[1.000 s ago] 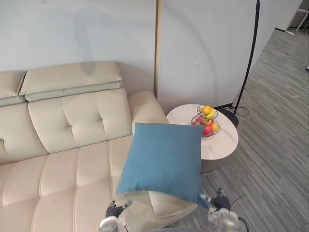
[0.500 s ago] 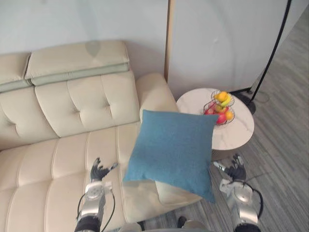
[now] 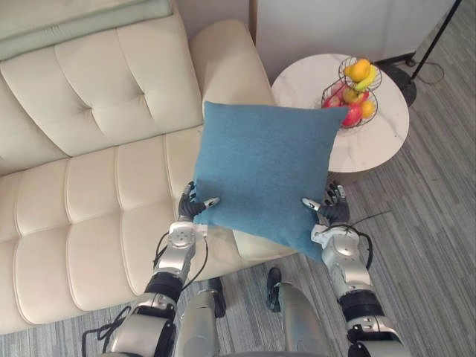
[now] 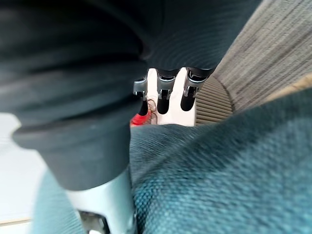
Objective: Pick up cushions and gather them together orderly.
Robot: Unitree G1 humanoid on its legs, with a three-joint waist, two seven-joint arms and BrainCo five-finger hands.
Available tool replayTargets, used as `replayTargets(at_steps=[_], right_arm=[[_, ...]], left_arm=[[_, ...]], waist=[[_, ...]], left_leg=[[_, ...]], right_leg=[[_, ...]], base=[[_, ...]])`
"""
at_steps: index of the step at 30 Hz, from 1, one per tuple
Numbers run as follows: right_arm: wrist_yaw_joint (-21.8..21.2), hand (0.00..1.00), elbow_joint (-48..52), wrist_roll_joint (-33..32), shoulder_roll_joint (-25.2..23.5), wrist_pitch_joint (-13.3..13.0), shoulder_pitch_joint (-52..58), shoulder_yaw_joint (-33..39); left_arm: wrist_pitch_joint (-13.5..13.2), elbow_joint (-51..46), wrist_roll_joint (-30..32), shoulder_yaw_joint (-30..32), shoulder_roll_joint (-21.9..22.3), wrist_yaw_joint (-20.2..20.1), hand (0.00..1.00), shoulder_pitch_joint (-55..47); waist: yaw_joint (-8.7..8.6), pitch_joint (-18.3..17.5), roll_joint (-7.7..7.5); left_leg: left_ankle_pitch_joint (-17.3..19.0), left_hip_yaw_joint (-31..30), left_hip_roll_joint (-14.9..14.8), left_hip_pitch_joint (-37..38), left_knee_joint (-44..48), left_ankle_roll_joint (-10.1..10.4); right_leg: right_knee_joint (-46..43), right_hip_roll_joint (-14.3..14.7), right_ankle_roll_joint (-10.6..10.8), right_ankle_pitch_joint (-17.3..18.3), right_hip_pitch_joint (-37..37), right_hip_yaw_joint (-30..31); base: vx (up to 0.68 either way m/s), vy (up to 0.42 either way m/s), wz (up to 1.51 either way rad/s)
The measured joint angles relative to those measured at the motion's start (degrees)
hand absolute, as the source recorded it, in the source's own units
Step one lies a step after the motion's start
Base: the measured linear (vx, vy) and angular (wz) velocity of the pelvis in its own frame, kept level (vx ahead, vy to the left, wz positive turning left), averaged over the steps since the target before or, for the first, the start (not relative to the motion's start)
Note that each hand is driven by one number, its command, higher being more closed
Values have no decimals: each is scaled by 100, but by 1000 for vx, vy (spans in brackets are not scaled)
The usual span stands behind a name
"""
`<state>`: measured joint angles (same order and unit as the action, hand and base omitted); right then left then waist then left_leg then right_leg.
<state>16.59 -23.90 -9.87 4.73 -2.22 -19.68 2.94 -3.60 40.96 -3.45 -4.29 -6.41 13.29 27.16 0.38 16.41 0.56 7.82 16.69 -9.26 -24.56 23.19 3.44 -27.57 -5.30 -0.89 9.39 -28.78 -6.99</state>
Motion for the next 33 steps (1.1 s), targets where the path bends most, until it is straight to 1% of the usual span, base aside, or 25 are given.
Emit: replayTargets(at_steps=[2, 4, 7, 8, 9, 13, 16, 19, 20, 21, 22, 25, 26, 28, 30, 33], right_arm=[[68, 100, -7, -36, -25, -5, -213, -155], [79, 100, -7, -46, 8, -7, -335, -162], [79, 100, -7, -155, 64, -51, -472, -197], [79, 100, -7, -195, 94, -75, -503, -266], [77, 100, -6, -367, 176, -130, -530, -377], [49, 100, -6, -607, 279, -195, -588, -487], [28, 100, 59, -641, 307, -216, -517, -623], [28, 100, 323, -580, 313, -254, -147, -776], [28, 100, 605, -571, 310, -253, 161, -838], [28, 100, 698, -562, 311, -249, 256, -844], [28, 100, 1021, -390, 312, -246, 620, -859], [20, 100, 1589, -89, 311, -231, 1233, -867], [-8, 100, 1755, 35, 310, -231, 1452, -868], [-67, 100, 2012, 185, 301, -231, 1809, -890], [-95, 100, 2252, 337, 301, -232, 2078, -964], [-229, 100, 2343, 556, 256, -254, 2377, -1042]], left_arm=[[5, 91, 5, -15, -79, 48, 100, 188], [4, 125, 1, -35, -197, 49, 100, 303], [-32, 129, -12, -220, -394, 50, 100, 455], [-44, 130, -24, -246, -419, 50, 100, 506], [-65, 129, -92, -250, -422, 52, 100, 556], [-86, 39, -303, -437, -501, 55, 100, 597], [-88, -313, -447, -525, -517, 94, 100, 483], [-98, -1002, -459, -657, -487, 231, 100, -24], [-98, -1307, -459, -679, -432, 289, 100, -339], [-97, -1390, -459, -692, -408, 292, 100, -424], [-96, -1754, -461, -716, -305, 301, 100, -789], [-98, -2329, -494, -822, -164, 311, 100, -1433], [-99, -2495, -584, -879, -135, 311, 100, -1653], [-99, -2817, -694, -909, -81, 307, 100, -2071], [-106, -3237, -749, -903, -23, 306, 100, -2469], [-119, -3661, -813, -863, 43, 290, 100, -3012]], waist=[[2, 32, 15], [3, 108, 18], [3, 126, 19], [3, 128, 19], [9, 128, 19], [12, 128, 19], [22, 128, 19], [53, 126, 21], [75, 124, 21], [88, 121, 22], [113, 119, 20], [139, 77, 23], [138, 9, 19], [134, -295, 23], [107, -366, 35], [90, -713, 38]], left_leg=[[-33, 17, -30, -162, -1, -4], [-59, 33, -31, -172, -13, -6], [-93, 35, -43, -252, -41, -14], [-111, 40, -40, -262, -86, -12], [-127, 51, -34, -261, -119, -17], [-135, 36, -18, -202, -158, -11], [-212, 8, 7, -10, -334, 0], [-252, -11, 4, 294, -529, 32], [-264, -8, -1, 477, -622, 53], [-268, -10, 2, 527, -656, 59], [-282, -7, 9, 758, -775, 83], [-322, -15, 69, 1215, -1063, 123], [-363, -15, 105, 1375, -1213, 136], [-460, -27, 198, 1478, -1461, 140], [-550, -65, 256, 1827, -1744, 141], [-600, -186, 291, 2176, -1995, 147]], right_leg=[[69, 35, -17, -101, -157, 17], [120, 47, -15, -134, -164, 30], [207, 81, -9, -216, -217, 45], [268, 89, -10, -253, -221, 46], [319, 93, -6, -281, -215, 55], [391, 93, -1, -291, -132, 61], [504, 97, -17, -304, 59, 14], [633, 129, -21, -304, 352, -33], [717, 152, -22, -302, 527, -40], [738, 154, -21, -301, 578, -48], [823, 172, -20, -294, 800, -61], [949, 173, 5, -239, 1205, -88], [986, 163, 19, -220, 1317, -91], [1041, 146, 26, -213, 1337, -104], [1190, 147, 29, -213, 1658, -150], [1379, 155, 40, -207, 2038, -249]], base=[[-6, -3, -9], [28, 4, -5], [51, 9, -4], [76, 16, -5], [77, 19, -4], [67, 17, -1], [49, -9, 7], [71, -27, 3], [60, -16, -1], [87, -20, 1], [55, -11, 3], [63, -16, 5], [42, -16, 4], [74, 4, 5], [90, 9, 11], [61, 9, 19]])
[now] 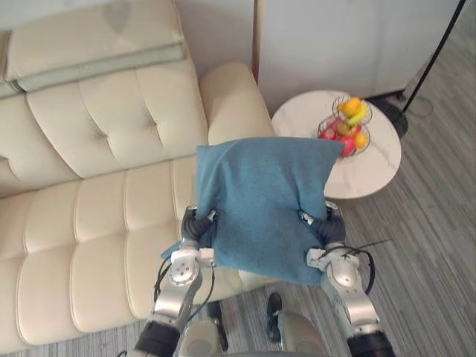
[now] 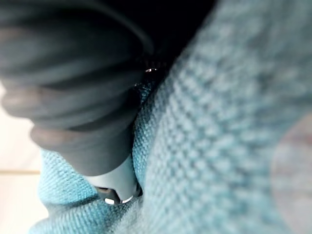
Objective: Pick up cushions and gather them together orderly.
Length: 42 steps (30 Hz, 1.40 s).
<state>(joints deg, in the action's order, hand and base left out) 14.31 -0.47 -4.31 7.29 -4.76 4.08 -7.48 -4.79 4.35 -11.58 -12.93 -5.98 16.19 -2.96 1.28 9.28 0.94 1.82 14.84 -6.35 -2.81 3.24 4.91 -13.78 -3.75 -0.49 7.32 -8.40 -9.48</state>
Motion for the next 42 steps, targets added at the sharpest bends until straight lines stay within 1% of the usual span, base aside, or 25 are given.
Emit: replayTargets(at_steps=[3, 8, 10, 12, 14, 16, 17, 19, 20, 21, 23, 24, 25, 27, 28, 30, 31, 32, 33, 34, 35, 37, 38, 40, 42], right_arm=[[-85, 100, 1, 218, -12, -64, 97, -88], [-84, 100, -68, 447, 4, -148, 30, -232], [-57, 100, -343, 618, 65, -168, -221, -230], [-16, 100, -1027, 700, 199, -150, -525, -209], [31, 100, -1364, 796, 232, -88, -541, -177], [42, 100, -1501, 849, 313, 7, -491, -151], [42, 100, -1621, 882, 267, 28, -456, -41], [36, 100, -1669, 894, 122, 110, -294, 86], [31, 100, -1699, 896, 30, 147, -268, 94], [25, 100, -1741, 895, -21, 154, -270, 115], [24, 100, -1911, 889, -100, 154, -330, 109], [23, 100, -1929, 889, -179, 154, -318, 110], [19, 100, -1930, 888, -259, 153, -283, 110], [-11, 100, -1931, 886, -268, 149, -229, 115], [-26, 100, -1931, 881, -236, 141, -226, 123], [-50, 100, -1928, 865, -170, 109, -215, 168], [-53, 100, -1931, 858, -139, 86, -205, 174], [-60, 100, -1928, 826, 15, 84, -151, 186], [-82, 100, -1911, 799, 34, 96, -59, 219], [-82, 100, -1893, 791, 18, 102, -34, 231], [-82, 100, -1794, 772, -7, 139, 11, 242], [-75, 100, -1336, 770, 10, 214, 232, 251], [-74, 100, -1168, 770, 5, 222, 318, 251], [-65, 100, -729, 772, 13, 223, 395, 276], [-52, 100, -492, 773, 7, 220, 361, 284]], left_arm=[[-45, -356, -104, 19, 14, -7, 100, -332], [-120, -614, -106, 173, 83, -8, 100, -511], [-123, -591, -108, 183, 114, -8, 100, -502], [-121, -489, -109, 106, 125, -9, 100, -465], [-122, -350, -110, -54, 126, -9, 100, -460], [-122, -214, -219, -206, 140, -9, 100, -455], [-121, -89, -230, -305, 79, -16, 100, -365], [-116, 0, -324, -457, -103, -18, 100, -331], [-113, 62, -325, -476, -163, -18, 100, -329], [-112, 97, -324, -475, -199, -18, 100, -329], [-113, 97, -317, -433, -261, -22, 100, -330], [-113, 98, -317, -406, -300, -26, 100, -336], [-112, 117, -316, -382, -353, -46, 100, -338], [-110, 142, -314, -378, -384, -126, 100, -339], [-110, 142, -308, -379, -381, -194, 100, -334], [-108, 142, -296, -394, -381, -304, 100, -322], [-104, 164, -276, -431, -335, -307, 100, -304], [-95, 194, -225, -526, -237, -315, 100, -291], [-95, 193, -196, -543, -203, -416, 100, -270], [-94, 193, -197, -538, -202, -425, 100, -261], [-92, 193, -200, -516, -195, -442, 100, -259], [-76, 168, -203, -472, -144, -507, 100, -357], [-75, 127, -202, -430, -126, -523, 100, -420], [-75, -105, -201, -357, -54, -527, 100, -492], [-85, -313, -200, -225, 68, -532, 100, -492]], waist=[[11, -220, 2], [92, -231, -5], [110, -228, -16], [67, -206, -72], [-32, -237, -51], [-139, -349, 139], [-180, -360, 56], [-199, -355, -249], [-209, -355, -266], [-211, -357, -241], [-143, -332, -183], [-158, -311, -155], [-230, -312, -178], [-296, -311, -190], [-337, -324, -212], [-429, -379, -312], [-449, -349, -265], [-446, -312, -81], [-433, -291, -20], [-433, -270, -31], [-407, -205, -67], [-251, -92, -24], [-212, -108, -28], [-134, -115, -58], [-117, -138, -54]], left_leg=[[-10, -159, 47, 102, -26, -17], [68, -525, 49, -353, 546, -124], [241, -496, 6, -741, 847, -255], [429, -99, -282, -992, 1506, -541], [516, 62, -566, -924, 1702, -455], [441, -13, -739, -672, 1218, -171], [306, -55, -507, -516, 841, 395], [279, -73, 7, -391, 663, 174], [378, -63, 107, -395, 819, 34], [482, -34, 128, -396, 930, -50], [630, 125, 139, -302, 994, -214], [638, 172, 143, -245, 966, -262], [643, 193, 182, -138, 873, -329], [628, 211, 292, 24, 686, -405], [619, 217, 375, 76, 582, -434], [618, 208, 597, 94, 515, -473], [681, 169, 652, 73, 578, -494], [827, 139, 563, -14, 775, -460], [974, 75, 468, -202, 1153, -423], [1023, 67, 415, -315, 1411, -414], [1095, 105, 239, -627, 2205, -372], [1248, 358, -387, -1049, 3774, -496], [1277, 335, -551, -1122, 4000, -547], [1284, 288, -808, -1174, 3600, -568], [1227, 120, -760, -1021, 2590, -570]], right_leg=[[135, -32, 30, 3, 247, -127], [64, -169, 35, 1, 270, -532], [-45, -350, 16, -12, 45, -781], [-173, -644, 41, -26, -46, -978], [-121, -909, 197, -95, 13, -1138], [-13, -1043, 467, -214, 55, -1296], [-12, -1267, 636, -296, 75, -1302], [74, -1706, 791, -580, 201, -1224], [-3, -1820, 777, -847, 209, -1089], [-194, -1872, 623, -1034, 112, -990], [-985, -1933, -237, -1485, -419, -737], [-1428, -1826, -183, -1132, -671, -531], [-1747, -1502, 93, -572, -765, -322], [-1709, -802, 296, -35, -745, -91], [-1441, -374, 304, 88, -719, -61], [-515, 128, -23, -60, -606, -67], [-328, 181, -414, -168, -539, 24], [-284, 267, -346, -206, -472, 58], [-239, 268, -340, -167, -433, -66], [-205, 267, -357, -160, -405, -91], [-136, 295, -382, -150, -295, -119], [-36, 485, -491, -70, 52, -84], [-53, 521, -510, -12, 114, -58], [-93, 531, -454, 93, 131, 124], [-141, 480, -349, 85, 28, 309]], base=[[9, 18, 27], [-78, 9, 46], [-166, 72, 53], [-160, 155, 61], [-78, 236, 66], [-21, 373, 62], [31, 365, 52], [44, 420, 45], [37, 394, 17], [18, 386, -11], [18, 409, -38], [47, 350, -27], [54, 251, -10], [57, 129, 3], [94, 69, 7], [126, 42, 17], [163, 34, 12], [210, 36, 17], [172, 21, 14], [156, -30, 25], [131, -66, 5], [116, -53, -23], [100, 14, -37], [121, 68, -35], [138, 162, -40]])
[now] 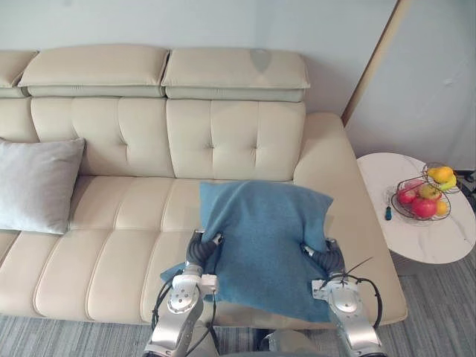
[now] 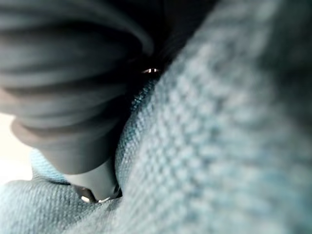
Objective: Pick up cushions and gather them together orderly.
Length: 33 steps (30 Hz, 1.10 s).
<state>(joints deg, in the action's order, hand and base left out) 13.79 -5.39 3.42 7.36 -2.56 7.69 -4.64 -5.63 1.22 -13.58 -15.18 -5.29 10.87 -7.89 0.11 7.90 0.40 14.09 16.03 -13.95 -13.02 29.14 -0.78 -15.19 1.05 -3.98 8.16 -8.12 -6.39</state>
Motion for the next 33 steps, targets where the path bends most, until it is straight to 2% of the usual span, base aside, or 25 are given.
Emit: replayTargets(at_steps=[1, 2, 3, 7, 10, 14, 19, 24, 27, 33], right_arm=[[4, 100, 32, 3, 4, -8, -15, 1], [10, 100, -33, 9, -37, -2, -71, 2], [13, 100, -39, 9, -65, -1, -74, 11], [-6, 100, -69, 119, -80, 7, -82, -7], [-18, 100, -405, 121, -85, 1, -296, -41], [12, 100, -798, 167, -41, 33, -649, -234], [239, 100, -911, 318, -41, 67, -1293, -448], [688, 100, -388, 357, -64, 134, -1996, -515], [988, 100, -255, 495, -60, 145, -2769, -488], [1719, 100, -293, 573, -56, 149, -4503, -190]], left_arm=[[-14, -38, 3, 20, 29, 0, 100, -6], [-17, -37, 7, 25, 14, 5, 100, -3], [-19, -42, 15, 23, -10, 7, 100, -2], [-18, -39, 111, 20, -39, 7, 100, -119], [-19, -39, 113, 8, -140, 11, 100, -124], [-19, -37, 127, 9, -304, 126, 100, -123], [-23, -38, 246, 214, -246, 533, 100, 248], [-24, -54, 401, 518, -146, 1038, 100, 1299], [-27, -59, 463, 729, -141, 1366, 100, 2125], [-105, 350, 683, 812, -637, 2104, 100, 4273]], waist=[[1, -38, 49], [1, -96, 33], [-29, -116, 15], [-14, -162, 7], [-20, -270, 6], [-8, -267, 14], [37, -220, 48], [266, -69, 55], [304, -5, 85], [352, 315, 84]], left_leg=[[-281, -127, 71, 168, -543, 70], [-414, -230, 180, 342, -928, 565], [-476, -213, 282, 427, -1133, 605], [-627, 119, 639, 945, -1814, 455], [-734, 237, 772, 1016, -2112, 391], [-782, 266, 773, 999, -2236, 419], [-985, 389, 721, 372, -2320, 451], [-1014, 343, 559, -569, -1810, 454], [-1056, 160, 541, -1092, -1626, 428], [-1512, -145, 620, -1741, -1829, 444]], right_leg=[[-45, 9, 75, -2, -45, 64], [-27, -15, 187, -26, -94, 241], [122, -64, 277, -102, -50, 308], [945, -282, 527, -457, 393, 616], [1307, -353, 562, -668, 415, 787], [1518, -335, 518, -864, 335, 986], [1451, -268, 490, -1122, -441, 1057], [963, -204, 461, -1144, -1365, 975], [696, -214, 437, -1141, -1856, 821], [436, -303, 379, -1184, -2549, 513]], base=[[150, 211, -49], [161, 217, -33], [155, 213, -32], [124, 177, -28], [56, 82, -29], [-1, 8, -29], [-108, -48, -18], [-176, -80, 5], [-197, -77, 23], [-107, -43, 30]])
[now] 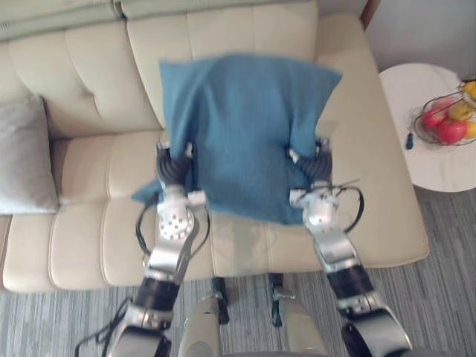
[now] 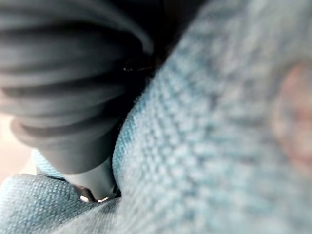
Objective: Pick up cushions and gather them together orderly.
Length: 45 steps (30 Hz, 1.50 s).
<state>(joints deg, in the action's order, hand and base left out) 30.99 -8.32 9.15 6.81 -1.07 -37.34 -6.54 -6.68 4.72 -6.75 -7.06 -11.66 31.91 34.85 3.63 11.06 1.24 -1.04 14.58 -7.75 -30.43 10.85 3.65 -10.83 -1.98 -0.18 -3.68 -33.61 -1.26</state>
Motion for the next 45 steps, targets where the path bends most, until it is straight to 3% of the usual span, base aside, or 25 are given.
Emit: replayTargets(at_steps=[5, 6, 12, 17, 24, 31, 37, 40, 43, 45], right_arm=[[452, 100, -806, 2, 12, -1, -1577, 415], [523, 0, -923, 0, 25, 7, -1748, 470], [1051, 0, -1824, -7, 266, 273, -3036, 888], [966, 0, -2288, -371, 520, 347, -3435, 1092], [663, 0, -2735, -682, 500, 437, -3273, 1116], [499, 0, -2131, -697, 433, 361, -2126, 1102], [20, 0, -943, -817, 449, 198, -699, 1074], [-325, 0, -456, -932, 450, 91, 250, 1004], [-723, 0, -337, -1043, 434, 5, 1186, 760], [-1213, 0, -329, -1040, 376, -16, 2060, 632]], left_arm=[[-36, 1192, 8, 48, -330, 300, 100, 1914], [-36, 1375, 8, 51, -339, 311, 0, 2133], [13, 2640, 127, 172, -291, 542, 0, 3446], [90, 3203, 122, 393, -53, 429, 0, 3644], [279, 3706, 113, 828, 295, 152, 0, 3285], [239, 3156, 98, 827, 447, 7, 0, 2227], [184, 2149, -216, 792, 169, -388, 0, 1097], [-15, 1517, -372, 786, 58, -607, 0, 350], [-181, 1111, -533, 781, -43, -878, 0, -494], [-190, 1010, -563, 736, -21, -1275, 0, -1369]], waist=[[12, 309, 55], [13, 333, 79], [12, 856, 295], [23, 1099, 321], [-41, 1316, 305], [-65, 1356, 234], [-77, 1343, 177], [-77, 1313, 121], [-88, 1141, -101], [-104, 897, -252]], left_leg=[[-632, -175, 137, -323, -754, 30], [-720, -212, 154, -382, -875, 35], [-1264, -445, 219, -662, -1472, 181], [-1343, -563, 221, -1027, -1479, 230], [-1340, -625, 174, -1108, -1456, 232], [-1294, -577, 165, -723, -1434, 177], [-1063, -456, 160, -110, -1267, 106], [-906, -404, 156, 318, -1146, 75], [-640, -358, 129, 655, -937, 64], [-428, -321, 90, 969, -830, 58]], right_leg=[[-5, -58, -57, -104, -560, -175], [-13, -66, -62, -107, -659, -209], [-106, -90, -76, -106, -1103, -430], [-306, -103, -118, -56, -1512, -482], [-695, -123, -182, 144, -1701, -568], [-783, -124, -158, 203, -1373, -547], [-733, -116, -101, 272, -707, -468], [-669, -113, -64, 332, -217, -437], [-633, -97, -61, 432, 190, -425], [-450, -57, 5, 501, 627, -416]], base=[[-36, -26, 23], [4, -19, 18], [14, -30, 21], [31, -16, 10], [13, -40, 9], [1, -43, -2], [15, -49, -8], [56, -59, -8], [59, -46, -10], [109, -36, -10]])
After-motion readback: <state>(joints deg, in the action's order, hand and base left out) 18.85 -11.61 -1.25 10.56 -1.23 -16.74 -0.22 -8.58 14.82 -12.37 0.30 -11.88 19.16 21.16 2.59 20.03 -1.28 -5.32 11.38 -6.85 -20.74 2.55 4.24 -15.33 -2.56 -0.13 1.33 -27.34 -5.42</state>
